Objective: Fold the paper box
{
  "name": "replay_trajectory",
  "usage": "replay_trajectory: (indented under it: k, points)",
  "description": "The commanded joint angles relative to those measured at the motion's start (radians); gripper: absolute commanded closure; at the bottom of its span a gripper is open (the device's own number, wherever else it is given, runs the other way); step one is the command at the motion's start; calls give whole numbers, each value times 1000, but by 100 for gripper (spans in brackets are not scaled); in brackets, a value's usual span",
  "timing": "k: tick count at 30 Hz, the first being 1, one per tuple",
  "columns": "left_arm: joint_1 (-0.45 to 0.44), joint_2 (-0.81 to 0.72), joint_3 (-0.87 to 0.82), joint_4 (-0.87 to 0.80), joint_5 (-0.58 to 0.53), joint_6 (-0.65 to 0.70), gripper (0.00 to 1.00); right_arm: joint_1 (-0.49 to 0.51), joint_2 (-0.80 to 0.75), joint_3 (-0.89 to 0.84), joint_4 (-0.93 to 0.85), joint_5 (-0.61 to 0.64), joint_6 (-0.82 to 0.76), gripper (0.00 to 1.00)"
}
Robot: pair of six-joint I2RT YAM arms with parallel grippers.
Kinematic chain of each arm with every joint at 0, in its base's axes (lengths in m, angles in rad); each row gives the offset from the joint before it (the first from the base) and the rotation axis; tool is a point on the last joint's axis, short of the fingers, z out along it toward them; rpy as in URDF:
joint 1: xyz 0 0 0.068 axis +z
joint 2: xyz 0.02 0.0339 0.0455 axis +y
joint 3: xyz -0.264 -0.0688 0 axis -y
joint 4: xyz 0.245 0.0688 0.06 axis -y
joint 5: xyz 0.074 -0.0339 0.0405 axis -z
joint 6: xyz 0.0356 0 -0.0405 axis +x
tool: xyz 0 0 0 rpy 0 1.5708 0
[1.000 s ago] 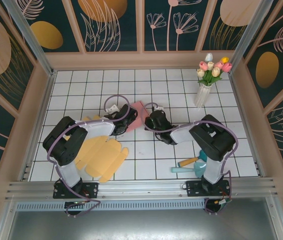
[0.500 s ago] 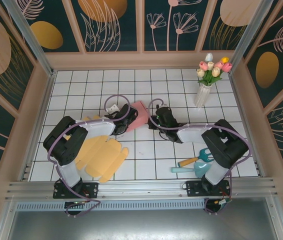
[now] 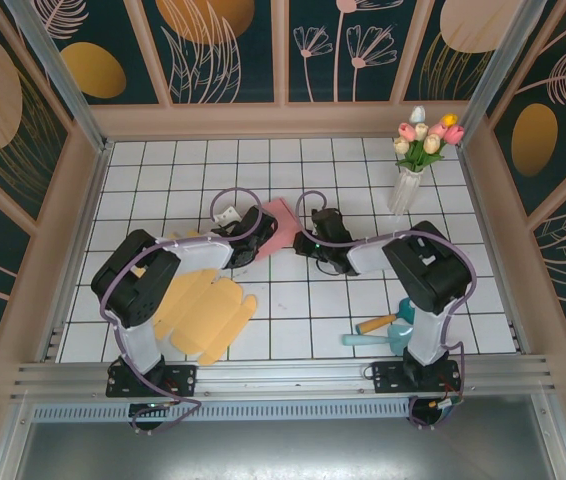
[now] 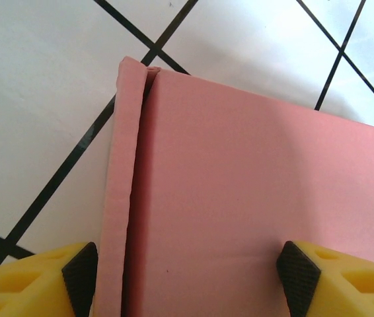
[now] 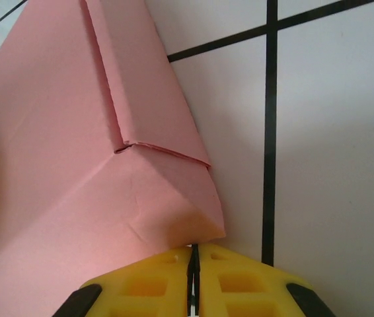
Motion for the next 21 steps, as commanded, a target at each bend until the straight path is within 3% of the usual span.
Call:
replay_trajectory:
  k: [1, 11, 15, 17, 21]
  points:
    - [-20, 83, -45, -112, 155, 51, 26, 25, 18, 58, 44, -81, 22, 86]
    - [-20, -76, -51, -123, 143, 113, 17, -4, -147, -43, -98, -6, 15, 85]
    - [-18, -122, -37, -107, 109, 213, 15, -39, -172, -74, -100, -19, 34, 88]
    - [-18, -167, -36, -83, 110, 269, 14, -62, -160, -71, -90, -61, 40, 100]
    - [-13, -223, -42, -5, 116, 416, 13, -107, -122, -46, -87, -134, 38, 100]
